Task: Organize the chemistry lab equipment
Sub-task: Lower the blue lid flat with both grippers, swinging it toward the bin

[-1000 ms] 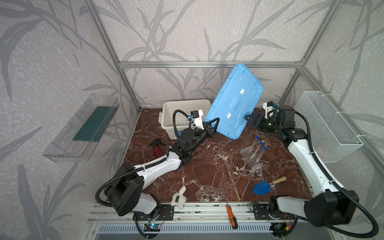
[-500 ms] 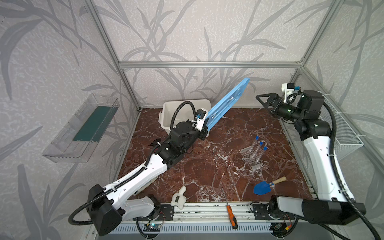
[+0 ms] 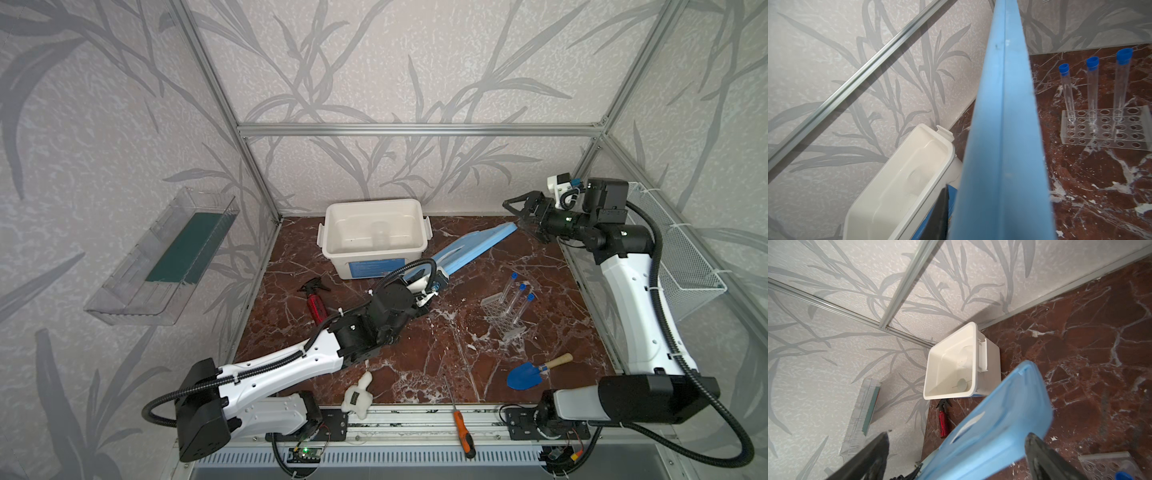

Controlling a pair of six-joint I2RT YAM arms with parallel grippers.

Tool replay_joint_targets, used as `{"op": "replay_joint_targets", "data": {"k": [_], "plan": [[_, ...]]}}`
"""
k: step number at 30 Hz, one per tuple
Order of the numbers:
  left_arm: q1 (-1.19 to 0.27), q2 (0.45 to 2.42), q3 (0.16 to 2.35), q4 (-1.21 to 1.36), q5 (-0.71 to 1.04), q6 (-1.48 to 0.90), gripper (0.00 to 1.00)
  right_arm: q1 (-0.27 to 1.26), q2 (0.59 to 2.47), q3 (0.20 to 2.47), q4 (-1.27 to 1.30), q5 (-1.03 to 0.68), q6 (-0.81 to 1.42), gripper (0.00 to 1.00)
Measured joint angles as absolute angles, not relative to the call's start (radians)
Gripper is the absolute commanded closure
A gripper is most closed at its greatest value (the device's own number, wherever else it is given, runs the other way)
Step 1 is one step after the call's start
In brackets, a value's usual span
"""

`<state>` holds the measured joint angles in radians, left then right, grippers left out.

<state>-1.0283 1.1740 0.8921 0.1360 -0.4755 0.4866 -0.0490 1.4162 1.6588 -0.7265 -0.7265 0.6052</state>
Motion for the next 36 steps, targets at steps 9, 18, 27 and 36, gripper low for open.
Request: {"op": "replay_joint_targets", "data": {"k": [9,18,27,36], "plan": [[-1.099,1.069,0.788,0.244,-0.557,0.585,1.0,-0.046,1.516,1.66,-0.784,-0.776,0.546,0.09],[-1.158,1.065,0.722,0.329,-0.608,0.656,1.0,-0.032,1.551,1.608,-0.722,-0.882,0.58,0.37],[-1.201,1.089,0.656,0.469,-0.683,0.726,0.87,-0.004,1.553,1.579,-0.683,-0.898,0.635,0.64],[-1.237,1.119,0.602,0.521,-0.673,0.697,0.55,-0.003,1.563,1.52,-0.603,-0.924,0.748,0.76]]}}
